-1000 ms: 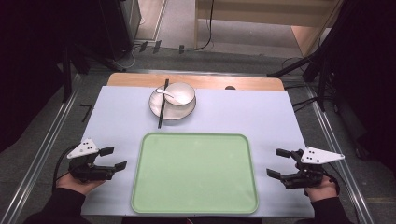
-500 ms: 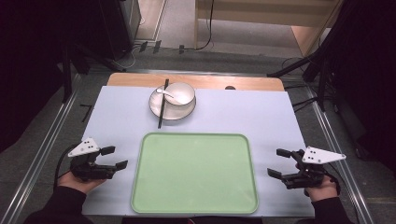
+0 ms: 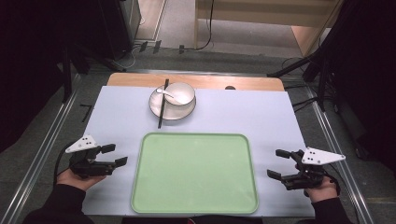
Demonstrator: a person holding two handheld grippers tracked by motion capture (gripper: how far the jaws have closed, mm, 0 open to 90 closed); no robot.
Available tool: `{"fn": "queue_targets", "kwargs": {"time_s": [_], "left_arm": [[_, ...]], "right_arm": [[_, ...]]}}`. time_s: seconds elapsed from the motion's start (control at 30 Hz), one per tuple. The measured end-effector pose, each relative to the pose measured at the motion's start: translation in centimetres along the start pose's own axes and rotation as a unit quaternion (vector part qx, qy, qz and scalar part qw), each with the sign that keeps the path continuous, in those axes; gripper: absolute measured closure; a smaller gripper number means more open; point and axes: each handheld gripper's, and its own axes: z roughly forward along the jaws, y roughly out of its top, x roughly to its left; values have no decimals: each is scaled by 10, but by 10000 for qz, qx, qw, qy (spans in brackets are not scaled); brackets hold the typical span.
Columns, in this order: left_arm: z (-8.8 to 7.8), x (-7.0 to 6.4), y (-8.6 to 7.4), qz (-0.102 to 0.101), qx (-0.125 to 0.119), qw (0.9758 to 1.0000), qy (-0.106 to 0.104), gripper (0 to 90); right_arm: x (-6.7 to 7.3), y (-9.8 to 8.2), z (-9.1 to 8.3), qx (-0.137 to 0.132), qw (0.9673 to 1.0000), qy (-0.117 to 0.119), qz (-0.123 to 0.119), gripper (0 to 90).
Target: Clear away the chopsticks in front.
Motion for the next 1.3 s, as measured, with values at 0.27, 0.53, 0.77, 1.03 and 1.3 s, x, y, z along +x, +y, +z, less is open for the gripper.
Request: {"fn": "queue_targets", "kwargs": {"time_s": [0.27,0.53,0.77,1.03,1.3], "left_arm": [[6,2,14,-104,20,9998,159,342],[20,3,28,-209,75,9997,56,373],[27,6,49,-319,74,9991,256,399],[34,16,71,-511,180,9975,459,406],[56,19,102,-451,281,9979,366,351]], "right_arm": [[-1,-1,0,27,10000,-13,-9,161],[-2,-2,0,79,9999,-79,21,161],[-3,-3,0,53,10000,-63,46,161],[-3,-6,-3,55,9999,-51,80,161],[-3,-8,-6,10,9999,-110,99,161]]}}
